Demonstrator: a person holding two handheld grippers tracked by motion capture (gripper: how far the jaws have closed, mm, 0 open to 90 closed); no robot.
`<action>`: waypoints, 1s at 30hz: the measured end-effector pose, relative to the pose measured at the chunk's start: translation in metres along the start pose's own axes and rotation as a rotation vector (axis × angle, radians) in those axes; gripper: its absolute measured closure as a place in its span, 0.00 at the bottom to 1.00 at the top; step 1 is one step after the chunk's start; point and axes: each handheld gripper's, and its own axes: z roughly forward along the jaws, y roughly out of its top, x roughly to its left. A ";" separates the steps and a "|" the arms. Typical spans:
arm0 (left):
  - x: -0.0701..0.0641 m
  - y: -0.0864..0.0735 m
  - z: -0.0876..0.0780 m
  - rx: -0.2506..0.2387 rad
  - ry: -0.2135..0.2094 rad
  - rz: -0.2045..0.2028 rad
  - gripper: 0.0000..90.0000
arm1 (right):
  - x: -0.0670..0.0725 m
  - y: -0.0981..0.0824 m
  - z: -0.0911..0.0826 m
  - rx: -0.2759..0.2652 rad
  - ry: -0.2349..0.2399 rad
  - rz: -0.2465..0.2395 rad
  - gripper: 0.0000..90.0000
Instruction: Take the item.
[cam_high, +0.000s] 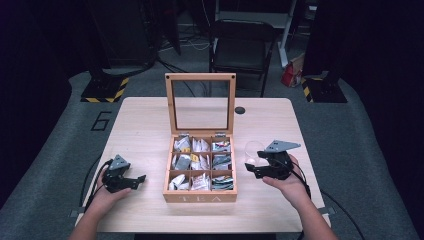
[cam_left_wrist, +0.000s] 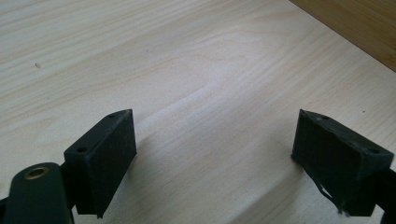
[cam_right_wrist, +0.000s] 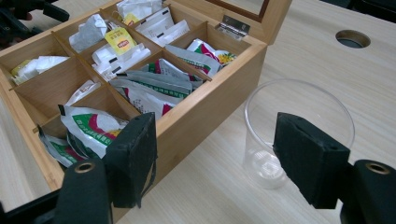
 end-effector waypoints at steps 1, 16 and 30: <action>0.000 0.000 0.000 0.000 0.001 0.000 0.14 | 0.001 0.003 0.001 -0.003 0.003 -0.008 0.33; 0.000 0.000 0.000 -0.002 0.001 -0.001 0.14 | 0.013 0.022 0.014 -0.009 0.045 -0.035 0.33; 0.000 0.000 0.000 0.000 -0.001 -0.001 0.15 | 0.022 0.044 0.031 -0.021 0.073 -0.065 0.36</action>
